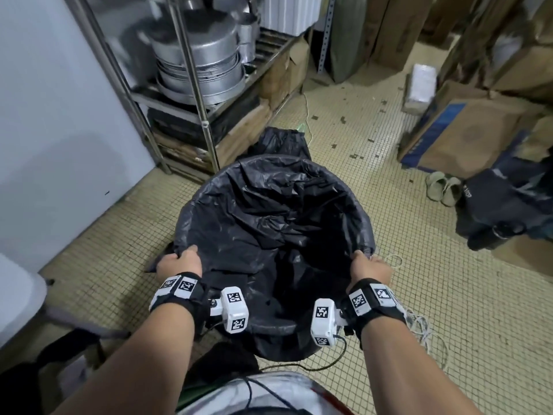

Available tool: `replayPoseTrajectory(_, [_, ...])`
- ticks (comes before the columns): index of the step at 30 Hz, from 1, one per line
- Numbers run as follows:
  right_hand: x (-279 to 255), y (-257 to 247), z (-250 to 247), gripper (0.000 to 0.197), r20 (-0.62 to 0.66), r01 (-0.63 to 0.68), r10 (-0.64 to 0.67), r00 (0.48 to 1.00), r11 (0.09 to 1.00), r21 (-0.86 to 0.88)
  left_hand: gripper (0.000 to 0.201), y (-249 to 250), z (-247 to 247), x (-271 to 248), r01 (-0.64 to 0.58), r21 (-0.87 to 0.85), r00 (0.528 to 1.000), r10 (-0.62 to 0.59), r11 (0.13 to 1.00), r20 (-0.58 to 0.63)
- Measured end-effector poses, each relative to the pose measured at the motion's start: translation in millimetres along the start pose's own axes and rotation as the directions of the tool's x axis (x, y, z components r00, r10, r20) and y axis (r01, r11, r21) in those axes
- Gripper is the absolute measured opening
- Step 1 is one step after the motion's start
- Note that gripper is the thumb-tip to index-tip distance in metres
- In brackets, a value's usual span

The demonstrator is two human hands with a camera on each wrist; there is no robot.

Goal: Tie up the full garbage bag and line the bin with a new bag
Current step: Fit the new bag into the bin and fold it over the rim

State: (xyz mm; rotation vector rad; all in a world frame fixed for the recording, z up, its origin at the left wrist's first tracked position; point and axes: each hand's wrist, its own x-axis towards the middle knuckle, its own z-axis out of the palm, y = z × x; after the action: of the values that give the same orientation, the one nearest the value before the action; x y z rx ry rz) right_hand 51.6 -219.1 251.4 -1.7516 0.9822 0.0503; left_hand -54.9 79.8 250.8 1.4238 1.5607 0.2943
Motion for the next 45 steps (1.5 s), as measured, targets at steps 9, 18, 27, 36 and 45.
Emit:
replayPoseTrajectory(9, [-28, -53, 89, 0.019, 0.116, 0.036, -0.025, 0.993, 0.995, -0.098, 0.056, 48, -22, 66, 0.049, -0.016, 0.998, -0.049, 0.999, -0.043])
replayPoseTrajectory(18, [-67, -100, 180, 0.019, 0.230, 0.171, -0.129, 0.965, 0.970, -0.174, 0.048, 77, -53, 132, 0.102, -0.171, 0.985, -0.124, 0.980, -0.123])
replayPoseTrajectory(27, [-70, -123, 287, 0.024, 0.361, 0.306, -0.198, 0.911, 0.913, -0.271, 0.044, 90, -69, 177, 0.155, -0.305, 0.931, -0.242, 0.940, -0.272])
replayPoseTrajectory(36, [-89, -190, 393, 0.029, 0.561, 0.431, -0.185, 0.807, 0.833, -0.346, 0.044, 120, -57, 218, 0.250, -0.404, 0.851, -0.398, 0.880, -0.341])
replayPoseTrajectory(45, [-77, -239, 488, 0.029, 0.723, 0.590, -0.183, 0.666, 0.723, -0.360, 0.041, 147, -24, 226, 0.293, -0.534, 0.743, -0.540, 0.794, -0.395])
